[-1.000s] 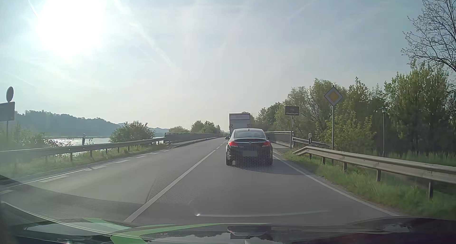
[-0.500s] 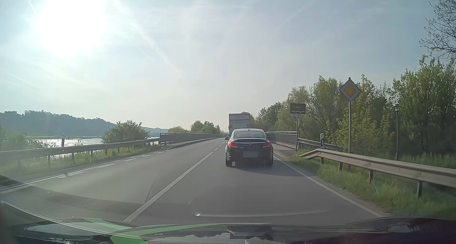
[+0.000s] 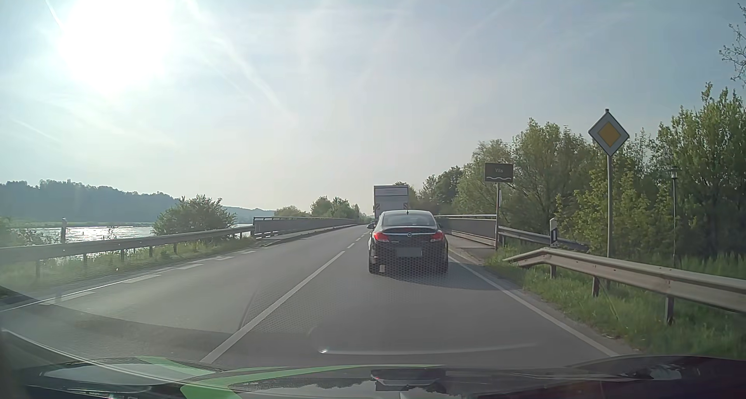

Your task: Follow the waypoints while adhering to traffic rules and regulations

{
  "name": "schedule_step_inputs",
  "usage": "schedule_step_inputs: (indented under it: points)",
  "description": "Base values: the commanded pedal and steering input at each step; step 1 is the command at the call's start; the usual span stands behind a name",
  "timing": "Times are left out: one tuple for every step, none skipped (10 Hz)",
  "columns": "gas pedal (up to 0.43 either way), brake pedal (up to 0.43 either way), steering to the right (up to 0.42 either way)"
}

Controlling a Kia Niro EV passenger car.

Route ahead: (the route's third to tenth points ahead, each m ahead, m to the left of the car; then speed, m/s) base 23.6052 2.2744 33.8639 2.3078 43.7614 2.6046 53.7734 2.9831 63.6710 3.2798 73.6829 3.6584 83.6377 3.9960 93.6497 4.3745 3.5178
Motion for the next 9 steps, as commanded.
schedule_step_inputs:
  points:
    - [0.000,0.000,0.001]
    - [0.000,0.000,0.001]
    - [0.000,0.000,0.001]
    - [0.000,0.000,0.001]
    - [0.000,0.000,0.001]
    - [0.000,0.000,0.001]
    - [0.000,0.000,0.001]
    - [0.000,0.000,0.001]
    - [0.000,0.000,0.001]
